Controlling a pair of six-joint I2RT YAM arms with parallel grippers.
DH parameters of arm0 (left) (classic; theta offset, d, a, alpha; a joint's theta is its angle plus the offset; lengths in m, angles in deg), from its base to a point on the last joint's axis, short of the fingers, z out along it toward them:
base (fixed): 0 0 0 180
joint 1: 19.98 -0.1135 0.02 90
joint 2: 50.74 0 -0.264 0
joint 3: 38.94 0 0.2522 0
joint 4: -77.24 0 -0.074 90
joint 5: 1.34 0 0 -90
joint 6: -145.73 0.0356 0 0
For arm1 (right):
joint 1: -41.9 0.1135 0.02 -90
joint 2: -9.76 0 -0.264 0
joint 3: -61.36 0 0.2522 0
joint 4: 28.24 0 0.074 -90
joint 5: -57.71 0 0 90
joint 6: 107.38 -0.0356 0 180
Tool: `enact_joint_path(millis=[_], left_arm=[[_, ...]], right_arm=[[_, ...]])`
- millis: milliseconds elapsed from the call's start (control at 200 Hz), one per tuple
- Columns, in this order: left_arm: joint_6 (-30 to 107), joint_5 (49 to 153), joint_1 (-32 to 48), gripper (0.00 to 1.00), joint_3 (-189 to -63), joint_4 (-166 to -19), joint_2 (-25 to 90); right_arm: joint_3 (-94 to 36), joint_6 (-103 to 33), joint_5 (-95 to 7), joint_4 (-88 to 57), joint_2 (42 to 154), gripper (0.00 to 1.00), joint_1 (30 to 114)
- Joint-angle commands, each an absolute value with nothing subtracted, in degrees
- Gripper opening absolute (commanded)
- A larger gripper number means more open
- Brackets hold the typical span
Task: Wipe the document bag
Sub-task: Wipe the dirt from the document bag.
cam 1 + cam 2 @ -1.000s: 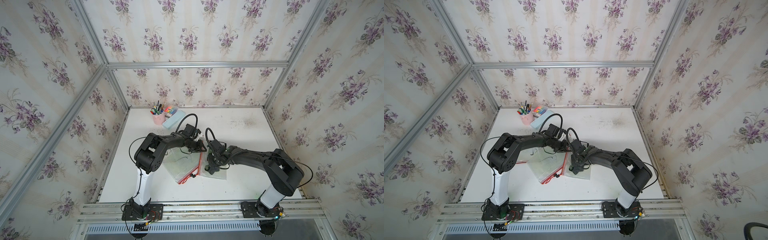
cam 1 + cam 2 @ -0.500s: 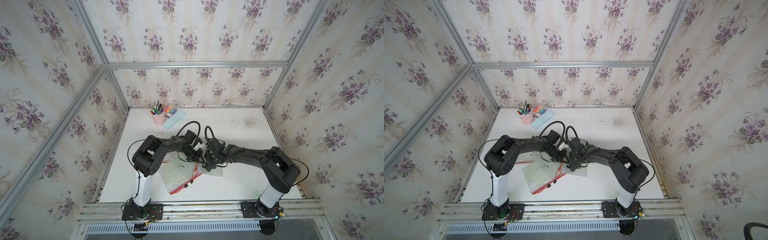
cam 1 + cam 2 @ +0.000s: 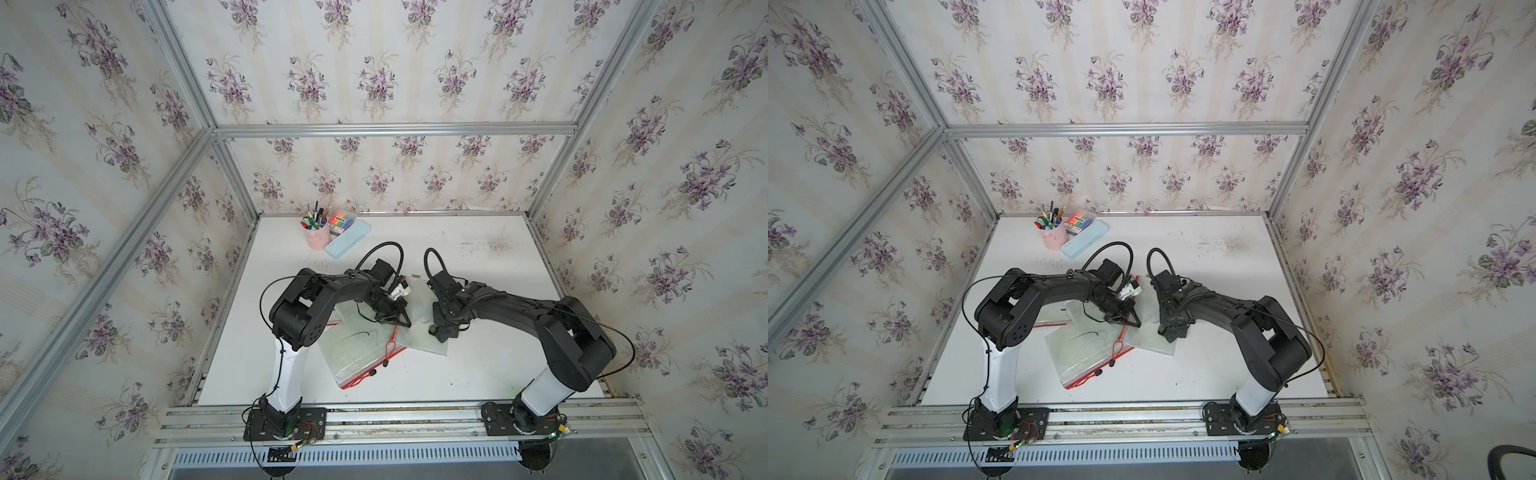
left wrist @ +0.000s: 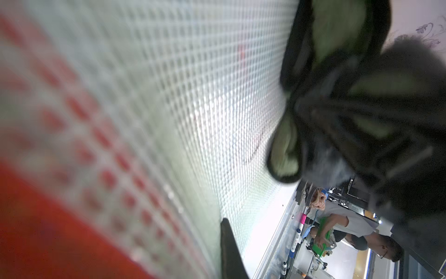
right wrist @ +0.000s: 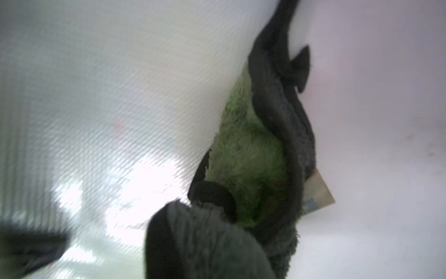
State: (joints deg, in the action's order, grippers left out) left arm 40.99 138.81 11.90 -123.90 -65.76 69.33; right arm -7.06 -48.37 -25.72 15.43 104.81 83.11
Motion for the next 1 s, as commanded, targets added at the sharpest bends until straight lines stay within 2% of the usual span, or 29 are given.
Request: enact_joint_path(millis=[0,180,375,490,694,824,914,999], left_arm=[[40.1,132.5,12.1,0.00,-123.7,-60.5,70.6],[40.4,132.8,12.0,0.00,-124.3,-59.9,70.6],[40.9,132.6,11.8,0.00,-123.6,-59.4,70.5],[40.8,132.8,11.8,0.00,-123.6,-59.4,70.8],[39.8,133.2,11.7,0.00,-124.6,-59.8,71.6],[39.4,133.2,11.7,0.00,-125.1,-59.6,72.0],[39.4,133.2,11.7,0.00,-125.3,-59.5,71.8],[39.6,133.1,11.7,0.00,-125.1,-59.0,71.8]], right_arm=[[-9.7,-51.5,-29.2,16.3,107.6,0.08,87.8],[-6.4,-52.8,-27.1,16.6,112.9,0.08,86.4],[0.6,-49.3,-19.1,20.1,107.4,0.08,74.1],[-1.5,-47.1,-16.8,21.4,105.7,0.08,73.5],[-12.5,-48.6,-23.5,21.2,109.1,0.09,86.8],[-13.1,-49.9,-26.8,20.4,112.7,0.09,90.4],[-9.2,-49.4,-23.7,20.5,112.8,0.09,86.4],[-4.7,-48.4,-22.4,18.7,110.0,0.09,78.1]])
